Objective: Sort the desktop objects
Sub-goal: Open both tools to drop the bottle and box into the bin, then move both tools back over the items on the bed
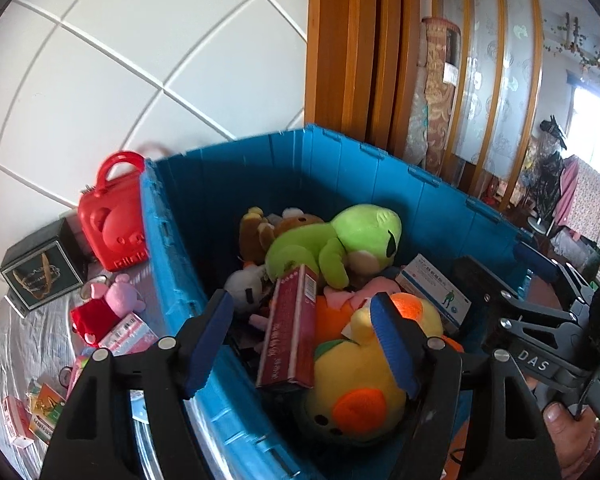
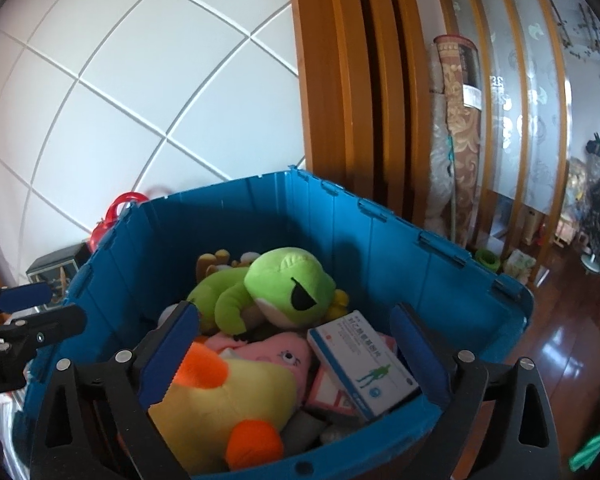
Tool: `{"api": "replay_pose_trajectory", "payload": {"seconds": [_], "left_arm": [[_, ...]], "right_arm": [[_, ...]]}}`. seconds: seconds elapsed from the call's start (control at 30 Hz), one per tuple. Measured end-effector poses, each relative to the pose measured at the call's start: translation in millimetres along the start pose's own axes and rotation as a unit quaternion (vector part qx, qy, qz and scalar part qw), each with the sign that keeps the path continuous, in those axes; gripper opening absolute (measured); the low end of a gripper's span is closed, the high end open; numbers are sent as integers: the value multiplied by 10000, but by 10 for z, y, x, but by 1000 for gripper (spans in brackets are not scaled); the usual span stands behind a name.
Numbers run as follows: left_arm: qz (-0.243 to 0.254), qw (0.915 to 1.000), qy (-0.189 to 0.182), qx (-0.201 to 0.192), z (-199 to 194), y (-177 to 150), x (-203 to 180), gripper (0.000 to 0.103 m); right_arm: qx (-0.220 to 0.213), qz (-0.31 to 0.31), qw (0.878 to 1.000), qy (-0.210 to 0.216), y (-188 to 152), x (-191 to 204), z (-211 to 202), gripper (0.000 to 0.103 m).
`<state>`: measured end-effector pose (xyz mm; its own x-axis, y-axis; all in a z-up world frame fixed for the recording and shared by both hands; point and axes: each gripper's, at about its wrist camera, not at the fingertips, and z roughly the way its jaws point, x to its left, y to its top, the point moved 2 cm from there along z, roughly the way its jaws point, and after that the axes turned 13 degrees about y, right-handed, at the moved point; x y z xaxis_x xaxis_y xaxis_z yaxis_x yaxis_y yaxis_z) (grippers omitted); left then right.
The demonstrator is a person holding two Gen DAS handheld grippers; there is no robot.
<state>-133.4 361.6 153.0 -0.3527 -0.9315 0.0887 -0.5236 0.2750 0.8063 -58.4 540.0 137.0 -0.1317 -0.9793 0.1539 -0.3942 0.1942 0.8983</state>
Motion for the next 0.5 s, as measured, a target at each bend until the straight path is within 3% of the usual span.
{"api": "replay_pose_trajectory", "payload": {"seconds": [0.2, 0.5], "left_arm": [[-262, 9983, 198, -475, -300, -106, 440, 71], [-851, 9934, 730, -256, -464, -565, 1520, 71]], "right_arm": [[-212, -250, 9994, 79, 55, 433, -258, 103], [-382, -521, 9952, 730, 14, 1314, -452, 103]]}}
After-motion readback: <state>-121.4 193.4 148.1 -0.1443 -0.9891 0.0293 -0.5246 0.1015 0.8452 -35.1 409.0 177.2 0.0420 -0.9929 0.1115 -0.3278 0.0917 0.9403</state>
